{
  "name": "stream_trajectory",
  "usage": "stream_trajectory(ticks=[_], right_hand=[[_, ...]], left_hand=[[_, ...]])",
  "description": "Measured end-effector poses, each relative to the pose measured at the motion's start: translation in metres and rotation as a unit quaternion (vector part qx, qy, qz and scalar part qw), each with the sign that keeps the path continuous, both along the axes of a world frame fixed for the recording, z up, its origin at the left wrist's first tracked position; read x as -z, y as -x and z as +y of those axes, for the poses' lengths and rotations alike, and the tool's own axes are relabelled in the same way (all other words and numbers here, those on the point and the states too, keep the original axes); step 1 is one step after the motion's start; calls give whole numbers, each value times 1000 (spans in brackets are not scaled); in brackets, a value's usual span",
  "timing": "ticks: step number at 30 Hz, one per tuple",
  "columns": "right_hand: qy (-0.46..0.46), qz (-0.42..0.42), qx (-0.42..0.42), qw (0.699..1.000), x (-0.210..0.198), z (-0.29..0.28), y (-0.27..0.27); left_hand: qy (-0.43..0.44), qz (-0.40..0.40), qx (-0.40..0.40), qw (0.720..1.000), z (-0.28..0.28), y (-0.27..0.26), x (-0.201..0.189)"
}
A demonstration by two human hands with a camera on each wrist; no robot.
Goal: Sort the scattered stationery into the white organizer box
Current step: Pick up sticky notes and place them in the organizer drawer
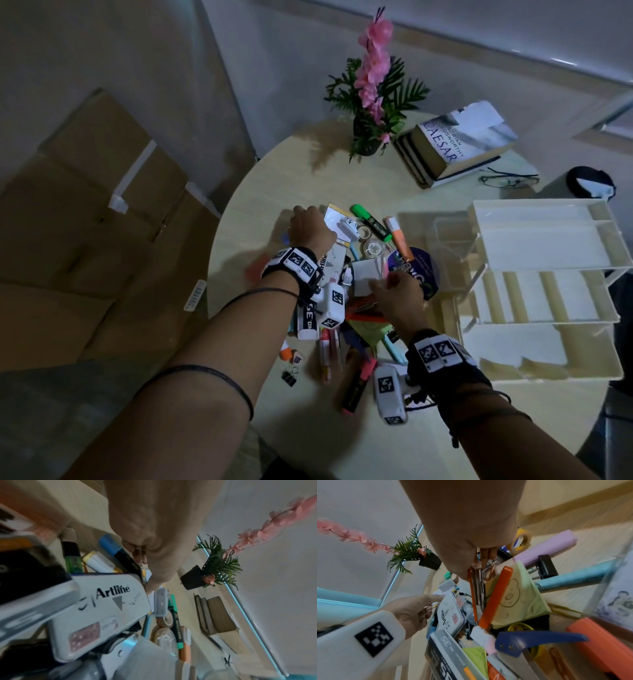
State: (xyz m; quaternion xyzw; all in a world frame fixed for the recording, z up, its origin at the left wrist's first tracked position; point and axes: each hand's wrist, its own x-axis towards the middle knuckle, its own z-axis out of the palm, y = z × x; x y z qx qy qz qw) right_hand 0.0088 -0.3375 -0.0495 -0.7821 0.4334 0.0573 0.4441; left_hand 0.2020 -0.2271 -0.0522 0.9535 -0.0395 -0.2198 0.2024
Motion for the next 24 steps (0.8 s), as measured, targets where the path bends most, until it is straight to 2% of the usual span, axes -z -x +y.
stream_trajectory(ticks=[6, 9, 16, 18, 21, 22, 24], right_hand=[[-17, -105, 12, 994, -17, -12, 14], [-26, -158, 32, 987, -29, -19, 22], [-156, -224, 83, 958, -41, -34, 45], [-188, -230, 92, 950, -45, -36, 53], [-220, -225, 75, 946, -54, -37, 66], [-232, -223, 68, 944, -58, -38, 70], [-273, -218, 72, 934, -71, -40, 81]], left_hand=[[116, 32, -32, 992, 10, -2, -5], [161, 14, -38, 986, 16, 8, -9], [251, -65, -36, 965, 29, 43, -39], [320, -35, -25, 946, 27, 64, -57], [407, 88, 4, 909, 23, 104, -82], [414, 117, 21, 903, 21, 117, -87], [392, 135, 57, 908, 18, 143, -94]])
